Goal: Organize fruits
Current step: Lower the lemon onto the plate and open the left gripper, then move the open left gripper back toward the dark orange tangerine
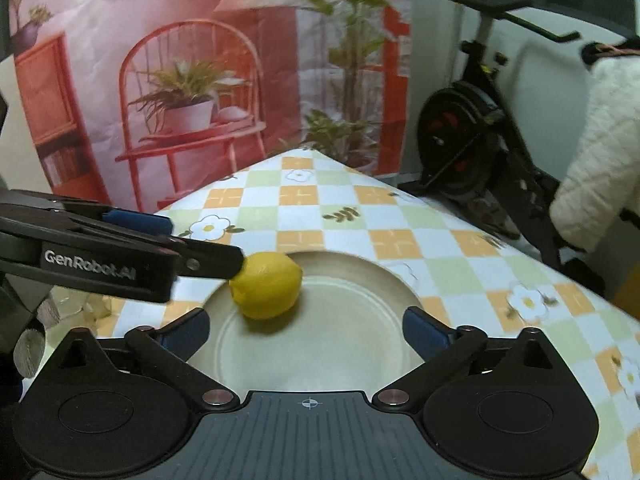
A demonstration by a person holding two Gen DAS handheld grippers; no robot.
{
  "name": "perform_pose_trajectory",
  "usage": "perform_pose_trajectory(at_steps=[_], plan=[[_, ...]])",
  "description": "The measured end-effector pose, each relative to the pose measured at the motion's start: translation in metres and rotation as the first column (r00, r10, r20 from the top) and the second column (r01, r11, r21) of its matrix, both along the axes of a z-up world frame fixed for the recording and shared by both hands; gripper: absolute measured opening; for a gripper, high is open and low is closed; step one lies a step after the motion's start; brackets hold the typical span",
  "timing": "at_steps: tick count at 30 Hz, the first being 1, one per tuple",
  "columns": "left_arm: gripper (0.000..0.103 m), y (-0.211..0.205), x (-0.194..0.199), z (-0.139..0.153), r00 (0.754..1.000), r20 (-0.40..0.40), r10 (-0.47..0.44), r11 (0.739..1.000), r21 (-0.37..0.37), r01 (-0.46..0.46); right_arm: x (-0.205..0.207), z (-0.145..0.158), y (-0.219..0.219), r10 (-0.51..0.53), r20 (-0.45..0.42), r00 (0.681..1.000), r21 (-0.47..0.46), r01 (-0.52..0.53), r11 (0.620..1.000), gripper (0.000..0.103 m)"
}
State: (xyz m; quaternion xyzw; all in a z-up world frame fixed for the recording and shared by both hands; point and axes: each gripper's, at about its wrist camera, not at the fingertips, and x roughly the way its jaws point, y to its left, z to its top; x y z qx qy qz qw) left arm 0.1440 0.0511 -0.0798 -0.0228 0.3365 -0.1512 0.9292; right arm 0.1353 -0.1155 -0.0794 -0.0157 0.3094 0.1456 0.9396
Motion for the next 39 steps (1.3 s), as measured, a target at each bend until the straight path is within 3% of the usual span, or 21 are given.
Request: perform_pose_trajectory(at_steps=[7,11,17,29,39], plan=[[0.089,-0.023,-0.035,0.003,0.998,0.055,0.009,0.997,0.074,-0.013,-0.045,-0.005,-0.033,-0.105,0.024,0.994,0.049,0.104,0.993,0.102],[0.089,-0.033,-0.055,0.006,0.995,0.101,0.002,0.997,0.077,-0.01,-0.068,-0.009,-0.05,-0.142,0.024,0.99,0.109,0.139,0.984,0.103],[0.089,-0.046,-0.07,0.006,0.995,0.095,-0.019,0.997,0.078,0.011,-0.1,-0.012,-0.065,-0.198,0.09,0.976,0.159,0.182,0.97,0.103],[0.088,-0.049,-0.09,-0.009,0.999,0.017,-0.028,0.996,0.084,0.027,-0.129,-0.022,-0.061,-0.193,0.05,0.98,0.073,0.189,0.979,0.102],[0.087,-0.046,-0.105,-0.015,1.0,0.015,-0.013,0.995,0.094,0.011,-0.149,-0.038,-0.061,-0.197,0.031,0.98,0.045,0.196,0.98,0.095]])
